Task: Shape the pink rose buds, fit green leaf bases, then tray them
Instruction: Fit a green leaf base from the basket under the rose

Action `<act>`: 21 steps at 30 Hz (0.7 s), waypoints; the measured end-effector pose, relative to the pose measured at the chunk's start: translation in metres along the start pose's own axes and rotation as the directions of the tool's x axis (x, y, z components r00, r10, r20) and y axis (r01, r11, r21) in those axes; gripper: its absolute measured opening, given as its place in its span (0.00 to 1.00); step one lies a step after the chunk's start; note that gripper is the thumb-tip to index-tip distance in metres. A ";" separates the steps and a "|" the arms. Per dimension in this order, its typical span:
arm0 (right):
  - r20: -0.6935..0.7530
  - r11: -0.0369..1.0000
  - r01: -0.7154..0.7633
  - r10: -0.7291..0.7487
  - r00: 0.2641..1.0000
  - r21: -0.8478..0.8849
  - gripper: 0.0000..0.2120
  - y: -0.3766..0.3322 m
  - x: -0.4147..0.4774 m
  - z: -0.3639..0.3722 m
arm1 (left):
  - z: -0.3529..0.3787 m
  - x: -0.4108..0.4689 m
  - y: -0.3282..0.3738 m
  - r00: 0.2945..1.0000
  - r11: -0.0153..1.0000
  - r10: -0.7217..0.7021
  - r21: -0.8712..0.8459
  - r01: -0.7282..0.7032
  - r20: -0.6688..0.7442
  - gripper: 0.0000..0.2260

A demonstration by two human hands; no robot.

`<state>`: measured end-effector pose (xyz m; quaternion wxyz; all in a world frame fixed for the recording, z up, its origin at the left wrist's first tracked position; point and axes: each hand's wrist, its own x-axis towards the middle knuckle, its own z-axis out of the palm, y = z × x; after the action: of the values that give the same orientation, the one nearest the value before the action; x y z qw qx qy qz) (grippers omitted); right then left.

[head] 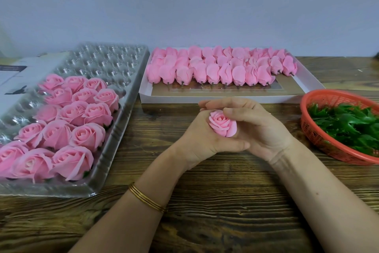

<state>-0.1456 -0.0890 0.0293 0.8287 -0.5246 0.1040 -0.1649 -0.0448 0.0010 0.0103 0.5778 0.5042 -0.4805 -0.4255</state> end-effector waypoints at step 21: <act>-0.170 0.779 0.232 -0.396 0.903 -0.583 0.05 0.005 -0.002 0.019 | -0.001 0.006 -0.008 0.994 0.996 0.044 0.084 -0.035 -0.103 0.16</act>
<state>-0.1400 -0.0704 0.0330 0.5796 -0.7207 0.1743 -0.3382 -0.0427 -0.0060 0.0028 0.5894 0.5393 -0.4766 -0.3670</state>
